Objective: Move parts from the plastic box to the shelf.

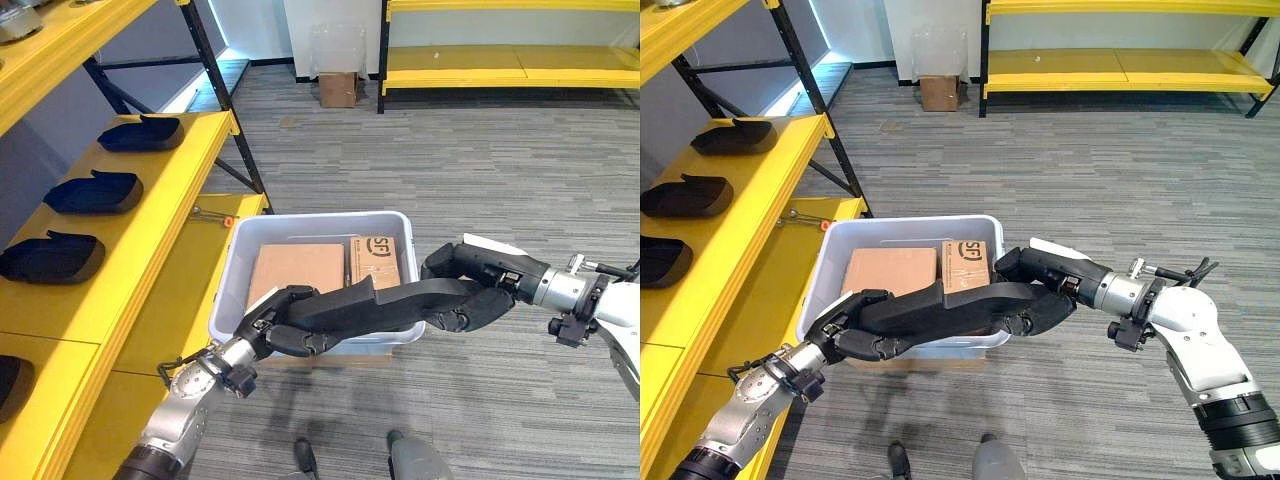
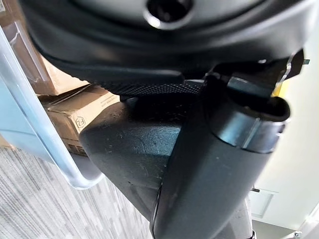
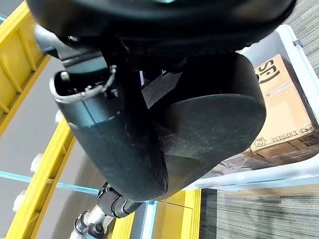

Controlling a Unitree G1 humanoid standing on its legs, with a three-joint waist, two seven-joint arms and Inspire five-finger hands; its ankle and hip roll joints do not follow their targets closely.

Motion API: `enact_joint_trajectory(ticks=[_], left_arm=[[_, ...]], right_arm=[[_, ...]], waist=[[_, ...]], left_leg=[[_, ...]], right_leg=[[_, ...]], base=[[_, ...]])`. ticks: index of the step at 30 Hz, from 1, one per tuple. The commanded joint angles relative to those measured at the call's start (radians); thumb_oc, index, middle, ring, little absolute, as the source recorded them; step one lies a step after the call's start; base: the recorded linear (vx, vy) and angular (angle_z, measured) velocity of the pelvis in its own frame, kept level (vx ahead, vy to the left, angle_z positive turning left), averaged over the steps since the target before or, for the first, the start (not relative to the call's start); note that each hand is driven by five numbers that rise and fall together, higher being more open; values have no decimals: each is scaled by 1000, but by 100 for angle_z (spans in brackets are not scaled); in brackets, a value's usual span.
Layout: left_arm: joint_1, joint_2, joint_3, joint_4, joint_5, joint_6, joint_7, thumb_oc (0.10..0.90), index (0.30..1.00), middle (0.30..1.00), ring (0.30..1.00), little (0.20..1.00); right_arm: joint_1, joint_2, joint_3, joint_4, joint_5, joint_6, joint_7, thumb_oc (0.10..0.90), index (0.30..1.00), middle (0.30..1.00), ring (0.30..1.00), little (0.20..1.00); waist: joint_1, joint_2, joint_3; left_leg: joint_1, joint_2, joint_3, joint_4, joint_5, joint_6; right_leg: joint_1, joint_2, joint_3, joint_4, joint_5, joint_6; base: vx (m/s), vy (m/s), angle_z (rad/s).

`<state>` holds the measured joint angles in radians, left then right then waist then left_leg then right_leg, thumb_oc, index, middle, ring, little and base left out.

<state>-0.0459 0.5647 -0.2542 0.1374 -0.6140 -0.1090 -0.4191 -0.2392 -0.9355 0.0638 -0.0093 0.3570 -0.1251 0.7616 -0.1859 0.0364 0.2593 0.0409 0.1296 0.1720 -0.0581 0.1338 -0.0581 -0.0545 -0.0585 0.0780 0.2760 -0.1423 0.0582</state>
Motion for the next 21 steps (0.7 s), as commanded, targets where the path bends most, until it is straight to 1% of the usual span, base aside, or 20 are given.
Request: enact_joint_trajectory(ticks=[1,5,6,7,12,13,14,15,16,18,19,20,21], left_arm=[[-93,-116,-82,-122,-78,-78,-43,400,300,300,300,300],[-94,-118,-73,-127,-69,-92,-8,400,300,300,300,300],[-94,-118,-65,-126,-57,-117,16,400,300,300,300,300],[-96,-120,-57,-128,-54,-120,30,400,300,300,300,300],[-101,-132,-18,-133,-50,-110,54,400,300,300,300,300],[-103,-138,-11,-134,-41,-110,59,400,300,300,300,300],[-103,-140,-11,-134,-38,-110,63,400,300,300,300,300],[-102,-142,-9,-136,-36,-108,66,400,300,300,300,300],[-99,-146,-6,-139,-33,-107,70,400,300,300,300,300],[-95,-150,1,-144,-23,-114,84,400,300,300,300,300],[-93,-153,11,-149,-24,-110,93,400,300,300,300,300],[-92,-154,13,-149,-24,-110,94,400,300,300,300,300],[-91,-160,22,-145,-22,-117,102,400,300,300,300,300]], right_arm=[[-156,156,2,-187,158,-109,-64,400,300,300,300,300],[-147,164,3,-175,160,-113,-60,400,300,300,300,300],[-139,167,4,-175,163,-117,-65,400,300,300,300,300],[-133,170,2,-175,164,-118,-67,400,300,300,300,300],[-107,194,-5,-172,189,-116,-86,400,300,300,300,300],[-104,206,-2,-170,217,-101,-123,504,445,445,445,445],[-101,215,-2,-169,219,-93,-148,716,742,742,742,742],[-99,222,-3,-167,218,-82,-155,716,742,742,742,742],[-95,235,-3,-163,222,-74,-179,900,1000,1000,1000,1000],[-73,257,-5,-167,245,-83,-191,900,1000,1000,1000,1000],[-49,282,-13,-178,263,-61,-194,900,1000,1000,1000,1000],[-44,288,-14,-181,266,-57,-197,900,1000,1000,1000,1000],[-22,311,-19,-185,302,-46,-224,900,1000,1000,1000,1000]], waist=[[17,-34,-69],[19,-34,-73],[20,-35,-75],[21,-37,-77],[26,-42,-83],[28,-43,-85],[28,-44,-86],[29,-44,-86],[30,-44,-86],[31,-43,-85],[31,-43,-85],[31,-43,-84],[30,-43,-84]], left_leg=[[37,77,-63,75,-175,-21],[41,75,-62,72,-175,-19],[43,74,-61,71,-175,-19],[44,74,-62,71,-176,-18],[48,71,-64,67,-177,-16],[50,71,-66,66,-178,-15],[51,70,-66,66,-178,-15],[52,70,-67,67,-179,-15],[54,68,-69,66,-181,-13],[56,66,-69,66,-181,-12],[55,64,-70,68,-183,-10],[55,64,-70,69,-184,-9],[57,64,-67,69,-185,-8]], right_leg=[[89,-36,-58,-105,10,-10],[95,-38,-59,-110,12,-9],[97,-38,-61,-112,13,-9],[98,-38,-61,-114,13,-8],[106,-38,-63,-122,16,-7],[108,-37,-62,-125,18,-7],[109,-37,-63,-125,18,-7],[109,-37,-63,-126,18,-7],[112,-37,-62,-126,17,-8],[112,-36,-61,-125,18,-8],[112,-36,-61,-125,17,-8],[112,-36,-61,-125,17,-8],[114,-36,-59,-127,18,-8]], base=[[0,0,0],[0,0,0],[0,0,0],[0,0,0],[0,0,0],[0,0,0],[0,0,0],[0,0,0],[0,0,0],[0,0,0],[0,0,0],[0,0,0],[0,0,0]])
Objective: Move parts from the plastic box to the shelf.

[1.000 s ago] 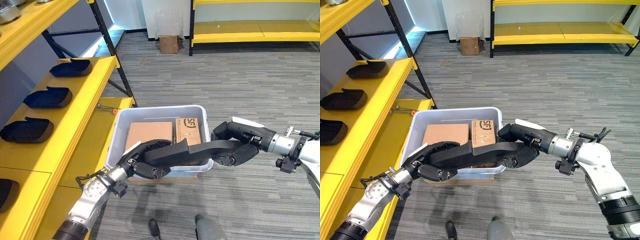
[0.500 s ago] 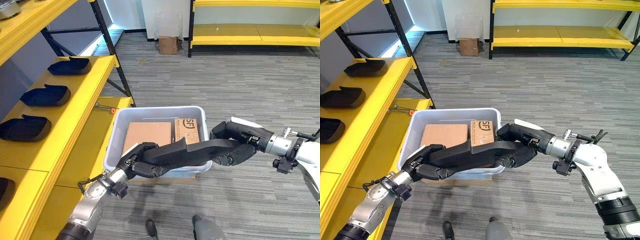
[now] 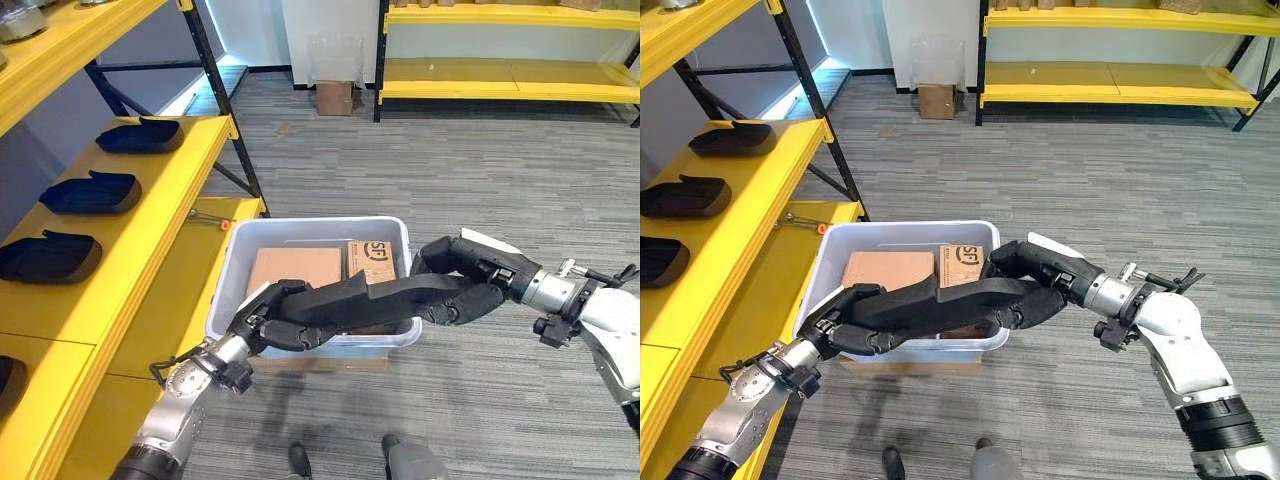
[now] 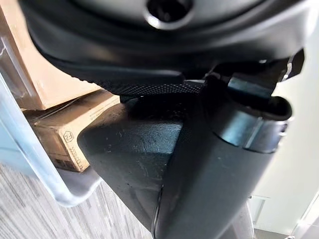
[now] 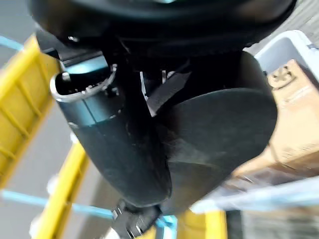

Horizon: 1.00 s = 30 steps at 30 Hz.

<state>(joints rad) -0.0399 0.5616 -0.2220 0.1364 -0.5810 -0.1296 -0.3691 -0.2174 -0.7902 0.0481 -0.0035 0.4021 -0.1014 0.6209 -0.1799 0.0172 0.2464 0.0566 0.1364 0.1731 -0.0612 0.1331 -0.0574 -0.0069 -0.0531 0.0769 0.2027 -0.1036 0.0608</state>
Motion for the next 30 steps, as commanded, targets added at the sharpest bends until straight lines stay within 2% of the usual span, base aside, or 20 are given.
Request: enact_joint_trajectory(ticks=[1,8,11,12,14,23,30], left_arm=[[-97,-159,-5,-145,-53,-97,55,400,300,300,300,300],[-79,-164,33,-148,-38,-115,80,400,300,300,300,300],[-65,-166,56,-162,-19,-123,82,400,300,300,300,300],[-57,-161,74,-176,-17,-116,93,400,300,300,300,300],[-49,-159,90,-193,-13,-113,116,400,300,300,300,300],[-41,-151,110,-219,34,-145,181,400,300,300,300,300],[-67,-116,185,-251,135,-228,261,400,300,300,300,300]], right_arm=[[-33,179,-7,-189,292,-68,-107,900,1000,1000,1000,1000],[84,282,-54,-140,387,-95,-258,900,1000,1000,1000,1000],[127,328,-83,-110,472,-122,-310,900,1000,1000,1000,1000],[158,373,-119,-93,484,-140,-348,900,1000,1000,1000,1000],[185,397,-138,-88,465,-162,-375,900,1000,1000,1000,1000],[230,411,-154,-92,476,-159,-372,900,1000,1000,1000,1000],[248,426,-168,-67,535,-163,-385,900,1000,1000,1000,1000]], waist=[[23,-23,-71],[16,-16,-73],[7,-11,-73],[0,-7,-73],[-11,-3,-72],[-24,-1,-71],[-21,4,-78]], left_leg=[[42,57,-67,72,-185,-8],[49,48,-66,67,-191,1],[54,44,-60,62,-192,6],[58,42,-55,59,-192,7],[64,40,-47,49,-191,9],[63,32,-41,43,-188,10],[60,26,-51,37,-183,7]], right_leg=[[67,-41,-57,-53,-21,-10],[69,-45,-51,-48,-25,-4],[68,-48,-45,-52,-21,-1],[68,-49,-43,-56,-17,2],[67,-50,-37,-61,-13,5],[65,-53,-29,-74,-3,7],[68,-57,-33,-86,-2,5]], base=[[0,0,0],[0,0,0],[-3,38,-2],[0,34,-3],[-7,52,-6],[-16,14,-5],[-45,10,0]])
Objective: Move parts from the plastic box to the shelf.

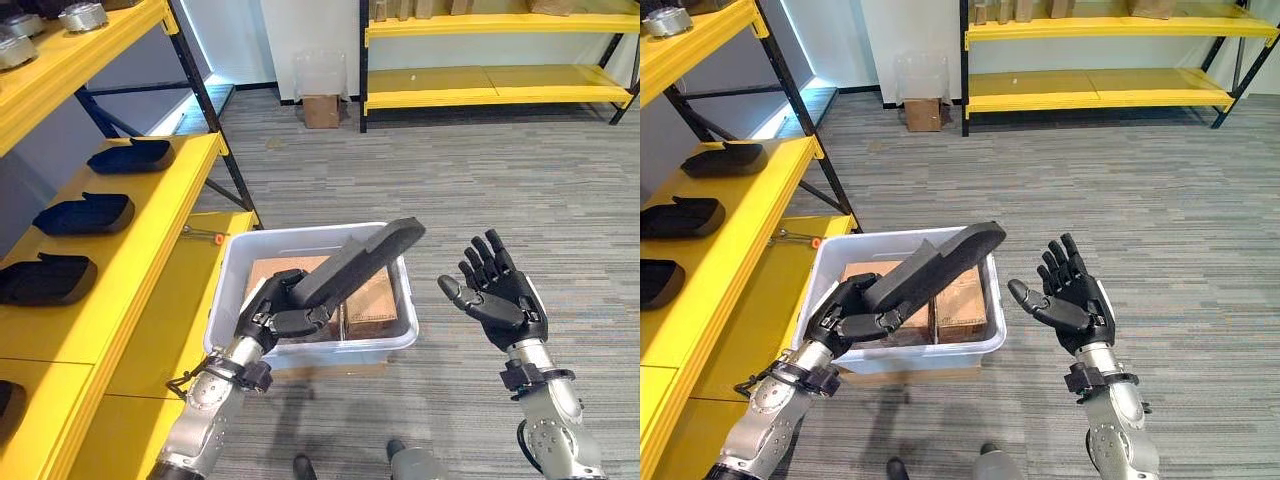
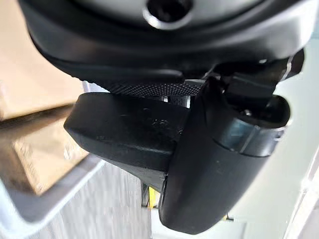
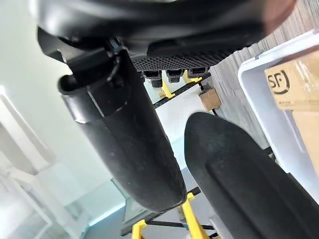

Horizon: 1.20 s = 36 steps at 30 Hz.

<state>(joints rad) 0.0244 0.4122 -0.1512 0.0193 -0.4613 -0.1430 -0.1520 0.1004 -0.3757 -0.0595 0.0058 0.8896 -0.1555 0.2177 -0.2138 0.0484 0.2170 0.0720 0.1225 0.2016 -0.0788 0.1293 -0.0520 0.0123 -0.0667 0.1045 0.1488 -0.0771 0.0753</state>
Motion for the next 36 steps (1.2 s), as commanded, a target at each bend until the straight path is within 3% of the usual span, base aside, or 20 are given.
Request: enact_joint_trajectory(ticks=[1,10,15,20,23,29,31,32,33,34,36], left_arm=[[-136,38,120,-136,27,-222,52,400,300,300,300,300],[-156,88,181,-184,81,-261,104,400,300,300,300,300],[-163,113,209,-218,138,-304,127,400,300,300,300,300],[-184,130,205,-249,132,-293,123,400,300,300,300,300],[-199,102,167,-277,121,-258,132,400,300,300,300,300],[-162,61,126,-299,180,-276,211,400,300,300,300,300],[-151,57,127,-294,184,-287,217,400,300,300,300,300],[-142,56,127,-283,184,-303,215,400,300,300,300,300],[-142,55,127,-278,182,-309,207,400,300,300,300,300],[-144,52,124,-270,195,-321,198,400,300,300,300,300],[-152,49,117,-266,210,-329,198,400,300,300,300,300]], right_arm=[[-70,12,-59,-73,41,-113,14,900,1000,1000,1000,1000],[-80,26,-56,-51,41,-110,16,900,1000,1000,1000,1000],[-84,15,-31,-63,-48,-113,4,900,1000,1000,1000,1000],[-99,-8,5,-78,-166,-133,-70,900,1000,1000,1000,1000],[-119,-18,32,-85,-262,-153,-203,900,1000,1000,1000,1000],[-157,-43,87,-98,-292,-138,-171,900,1000,1000,1000,1000],[-163,-49,98,-99,-310,-135,-168,900,1000,1000,1000,1000],[-169,-60,107,-105,-297,-123,-181,900,1000,1000,1000,1000],[-166,-61,104,-108,-294,-127,-179,900,1000,1000,1000,1000],[-151,-68,93,-121,-305,-130,-180,900,1000,1000,1000,1000],[-143,-74,90,-138,-300,-130,-176,900,1000,1000,1000,1000]], waist=[[13,-26,-49],[27,-16,-54],[40,-11,-51],[49,-3,-41],[57,15,-21],[71,50,22],[73,54,28],[67,58,33],[62,58,33],[47,57,29],[33,55,26]], left_leg=[[45,39,-80,53,-178,1],[32,38,-98,47,-164,-7],[17,33,-112,57,-164,-9],[1,26,-130,71,-165,-9],[-25,21,-158,93,-164,-11],[-80,55,-204,111,-109,-35],[-85,74,-195,106,-85,-42],[-95,124,-144,98,-17,-57],[-96,137,-119,93,-2,-60],[-98,166,-48,88,24,-67],[-94,178,14,112,31,-72]], right_leg=[[49,-44,-61,-34,-27,-9],[46,-51,-73,-46,-21,-11],[43,-52,-82,-34,-33,-15],[35,-48,-88,-12,-51,-24],[23,-33,-98,52,-102,-47],[-41,-16,-133,197,-183,-97],[-47,-19,-144,210,-190,-102],[-46,-27,-171,219,-197,-106],[-43,-30,-183,219,-198,-106],[-37,-40,-216,209,-192,-105],[-20,-54,-252,182,-179,-104]], base=[[-45,14,1],[-57,3,3],[-69,-28,4],[-83,-54,13],[-100,-70,7],[-136,-39,19],[-103,-33,18],[-130,-40,24],[-210,-46,53],[-164,-24,62],[-194,-2,109]])
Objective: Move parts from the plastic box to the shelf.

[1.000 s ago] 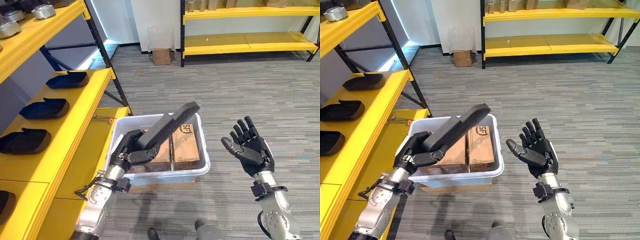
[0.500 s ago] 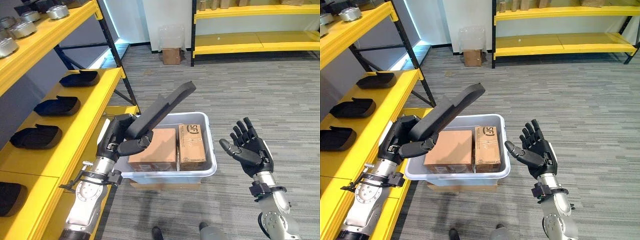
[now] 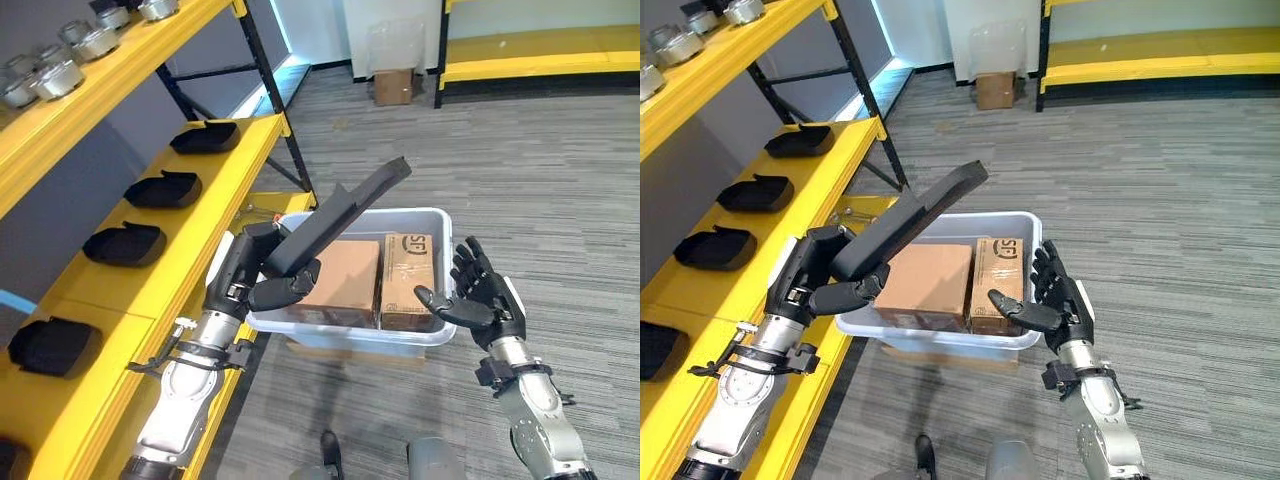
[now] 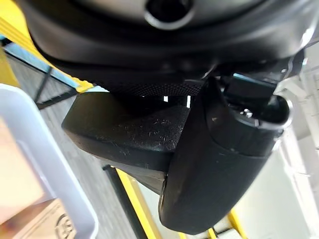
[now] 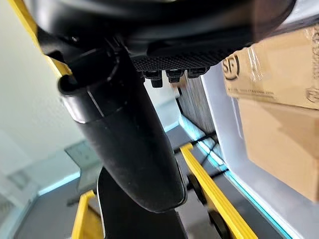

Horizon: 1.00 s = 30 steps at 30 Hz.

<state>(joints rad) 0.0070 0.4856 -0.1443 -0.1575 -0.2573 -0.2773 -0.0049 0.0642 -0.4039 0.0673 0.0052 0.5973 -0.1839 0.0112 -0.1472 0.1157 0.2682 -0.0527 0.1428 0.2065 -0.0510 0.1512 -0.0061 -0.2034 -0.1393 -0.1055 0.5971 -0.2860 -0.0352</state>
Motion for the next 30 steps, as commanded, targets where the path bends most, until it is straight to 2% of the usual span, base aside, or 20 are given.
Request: enact_joint_trajectory(ticks=[1,2,3,4,7,9,11,13,15,17,18,20,23,26,30], left_arm=[[-135,-23,109,-93,14,-196,55,400,300,300,300,300],[-137,-20,110,-99,25,-195,68,400,300,300,300,300],[-139,-19,111,-100,30,-193,74,400,300,300,300,300],[-139,-16,116,-105,40,-193,74,400,300,300,300,300],[-148,-9,121,-125,46,-180,68,400,300,300,300,300],[-147,-3,127,-129,54,-178,69,400,300,300,300,300],[-131,8,145,-129,51,-180,60,400,300,300,300,300],[-120,18,153,-133,32,-176,44,400,300,300,300,300],[-106,19,161,-139,-29,-173,-6,400,300,300,300,300],[-102,16,166,-148,-19,-181,-13,400,300,300,300,300],[-98,22,172,-176,-12,-173,-30,400,300,300,300,300],[-105,29,171,-192,23,-171,-18,400,300,300,300,300],[-126,39,157,-206,60,-160,9,400,300,300,300,300],[-127,50,163,-214,116,-160,57,400,300,300,300,300],[-94,65,208,-223,208,-141,153,400,300,300,300,300]], right_arm=[[-104,-46,-38,-142,-1,-93,40,900,1000,1000,1000,1000],[-105,-46,-36,-141,-1,-89,56,900,1000,1000,1000,1000],[-106,-46,-34,-140,3,-90,65,900,1000,1000,1000,1000],[-104,-39,-31,-152,16,-82,67,900,1000,1000,1000,1000],[-106,-26,-23,-148,0,-92,33,900,1000,1000,1000,1000],[-110,-21,-19,-146,-5,-91,25,900,1000,1000,1000,1000],[-121,-1,-6,-137,-8,-94,34,900,1000,1000,1000,1000],[-131,15,2,-131,-28,-78,27,900,1000,1000,1000,1000],[-133,37,11,-122,-56,-62,-13,900,1000,1000,1000,1000],[-132,48,12,-116,-56,-56,-26,900,1000,1000,1000,1000],[-124,60,9,-111,-65,-59,-43,900,1000,1000,1000,1000],[-113,66,13,-122,-83,-55,-69,900,1000,1000,1000,1000],[-79,60,15,-160,-90,-66,-101,900,1000,1000,1000,1000],[-66,56,11,-169,-91,-68,-82,900,1000,1000,1000,1000],[-76,30,33,-175,-118,-63,-22,900,1000,1000,1000,1000]], waist=[[-36,-17,-26],[-35,-21,-30],[-34,-19,-32],[-32,-31,-39],[-21,-48,-49],[-16,-50,-56],[-3,-44,-69],[4,-40,-74],[22,-50,-80],[32,-56,-84],[46,-66,-90],[47,-71,-93],[34,-80,-106],[40,-87,-111],[68,-102,-115]], left_leg=[[38,149,22,107,-11,-115],[43,137,39,144,-41,-106],[42,136,43,150,-46,-104],[61,110,73,209,-92,-93],[83,77,92,341,-134,-81],[104,63,98,347,-153,-75],[152,47,101,250,-174,-66],[189,38,132,162,-207,-54],[200,33,139,112,-221,-47],[199,28,135,97,-224,-44],[198,14,123,74,-223,-40],[200,-1,101,51,-217,-34],[194,-21,40,9,-199,-31],[190,-25,30,-2,-193,-33],[193,-27,35,-8,-193,-38]], right_leg=[[203,8,-55,-270,29,10],[208,1,-70,-281,36,11],[207,2,-73,-287,42,10],[213,-11,-98,-306,58,13],[220,-19,-130,-340,93,13],[219,-22,-139,-353,109,20],[210,-35,-152,-367,135,47],[206,-63,-173,-368,152,75],[223,-84,-197,-394,178,98],[232,-93,-206,-412,194,109],[248,-101,-211,-449,229,127],[258,-95,-183,-485,252,143],[264,-61,-89,-541,272,161],[273,-62,-100,-559,278,165],[298,-72,-134,-615,303,177]], base=[[-206,19,116],[-152,28,83],[-226,43,93],[-184,25,75],[-185,21,64],[-127,142,81],[-81,260,81],[-32,245,52],[-7,159,53],[10,90,38],[24,86,33],[26,94,42],[12,100,82],[5,80,73],[37,80,-1]])
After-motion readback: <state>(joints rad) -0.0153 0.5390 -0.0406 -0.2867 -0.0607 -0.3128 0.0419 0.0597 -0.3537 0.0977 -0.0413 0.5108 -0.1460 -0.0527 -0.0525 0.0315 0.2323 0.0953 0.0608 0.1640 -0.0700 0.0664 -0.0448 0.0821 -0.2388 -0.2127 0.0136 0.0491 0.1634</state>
